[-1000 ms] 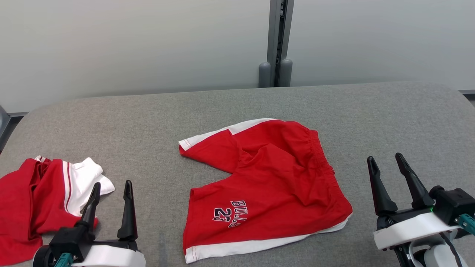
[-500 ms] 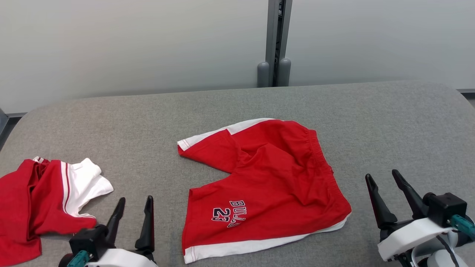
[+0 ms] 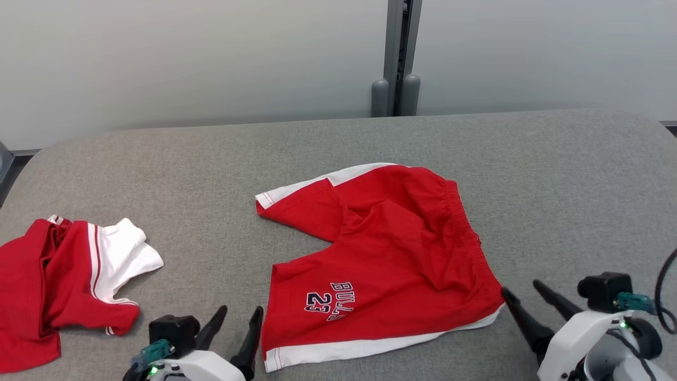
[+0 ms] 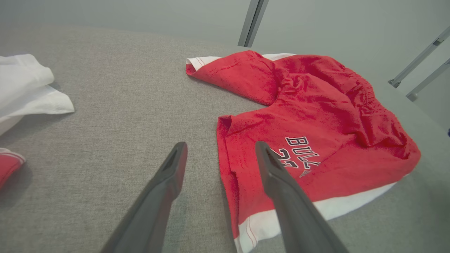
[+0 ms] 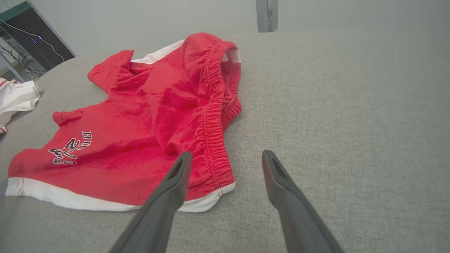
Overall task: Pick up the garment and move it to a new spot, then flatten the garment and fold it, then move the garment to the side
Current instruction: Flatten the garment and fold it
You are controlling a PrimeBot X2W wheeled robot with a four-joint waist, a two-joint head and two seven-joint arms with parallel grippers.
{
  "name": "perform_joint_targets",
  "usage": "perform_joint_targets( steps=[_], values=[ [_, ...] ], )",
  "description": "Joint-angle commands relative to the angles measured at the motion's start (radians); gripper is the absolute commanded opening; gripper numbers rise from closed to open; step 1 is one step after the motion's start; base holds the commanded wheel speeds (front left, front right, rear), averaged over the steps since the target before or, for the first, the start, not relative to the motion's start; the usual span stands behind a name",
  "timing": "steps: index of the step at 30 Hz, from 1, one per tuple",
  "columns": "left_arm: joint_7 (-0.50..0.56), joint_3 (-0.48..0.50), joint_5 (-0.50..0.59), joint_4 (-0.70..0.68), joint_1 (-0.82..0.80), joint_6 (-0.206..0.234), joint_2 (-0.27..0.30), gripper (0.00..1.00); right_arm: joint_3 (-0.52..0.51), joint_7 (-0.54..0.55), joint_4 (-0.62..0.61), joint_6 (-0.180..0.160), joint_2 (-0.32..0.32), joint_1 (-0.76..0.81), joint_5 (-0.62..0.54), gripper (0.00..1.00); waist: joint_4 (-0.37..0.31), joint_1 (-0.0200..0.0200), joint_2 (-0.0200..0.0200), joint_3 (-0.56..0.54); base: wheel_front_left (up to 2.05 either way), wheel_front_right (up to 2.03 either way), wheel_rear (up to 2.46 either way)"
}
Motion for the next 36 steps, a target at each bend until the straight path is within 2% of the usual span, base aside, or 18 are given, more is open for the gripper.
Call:
perform_joint_targets(
  steps=[1,4,9,19,28,29,30,31,32,33,34,35,36],
  values=[
    [0.020,-0.011,-0.006,-0.004,0.015,-0.007,0.008,1.00,0.033,0.033,0.008,0.002,-0.019,-0.011,0.043,1.00,0.005,0.0000,0.0000,0.005,0.00,0.00,0.00],
    [0.059,-0.035,-0.008,0.004,0.019,-0.014,0.011,1.00,0.090,0.075,0.019,0.002,-0.056,-0.029,0.107,1.00,0.012,0.0000,0.0000,0.014,0.00,0.00,0.00],
    [0.140,-0.079,-0.024,0.029,0.025,-0.028,0.016,1.00,0.163,0.074,0.067,0.002,-0.094,-0.081,0.198,1.00,0.029,0.0000,0.0000,0.035,0.00,0.00,0.00],
    [0.206,-0.124,-0.024,0.075,-0.022,-0.032,0.013,1.00,0.262,0.080,0.128,0.002,-0.112,-0.147,0.280,1.00,0.049,0.0000,0.0000,0.073,0.00,0.00,0.00],
    [0.203,-0.157,-0.035,0.130,-0.074,-0.023,0.007,1.00,0.363,0.044,0.194,0.002,-0.104,-0.219,0.333,1.00,0.067,0.0000,0.0000,0.114,0.00,0.00,0.00],
    [0.205,-0.160,-0.039,0.131,-0.077,-0.024,0.006,0.96,0.373,0.044,0.196,0.002,-0.101,-0.221,0.342,1.00,0.068,0.0000,0.0000,0.115,0.00,0.00,0.00],
    [0.209,-0.162,-0.041,0.132,-0.079,-0.025,0.006,0.73,0.384,0.045,0.200,0.002,-0.100,-0.223,0.351,1.00,0.069,0.0000,0.0000,0.115,0.00,0.00,0.00],
    [0.211,-0.164,-0.042,0.132,-0.079,-0.025,0.006,0.42,0.395,0.046,0.203,0.002,-0.101,-0.225,0.359,0.85,0.069,0.0000,0.0000,0.115,0.00,0.00,0.00],
    [0.213,-0.167,-0.043,0.132,-0.079,-0.026,0.005,0.27,0.405,0.045,0.205,0.002,-0.101,-0.227,0.368,0.46,0.070,0.0000,0.0000,0.114,0.00,0.00,0.00],
    [0.213,-0.168,-0.046,0.131,-0.079,-0.026,0.006,0.07,0.413,0.044,0.205,0.002,-0.101,-0.226,0.377,0.27,0.070,0.0000,0.0000,0.113,0.00,0.00,0.00],
    [0.212,-0.169,-0.049,0.129,-0.078,-0.028,0.006,0.00,0.421,0.039,0.206,0.002,-0.102,-0.226,0.386,0.05,0.070,0.0000,0.0000,0.111,0.00,0.00,0.00],
    [0.211,-0.170,-0.055,0.124,-0.077,-0.030,0.005,0.00,0.433,0.039,0.201,0.002,-0.104,-0.224,0.396,0.00,0.071,0.0000,0.0000,0.109,0.00,0.00,0.00],
    [0.209,-0.171,-0.054,0.119,-0.077,-0.032,0.006,0.00,0.443,0.038,0.196,0.002,-0.108,-0.224,0.403,0.00,0.070,0.0000,0.0000,0.106,0.00,0.00,0.00]
  ],
)
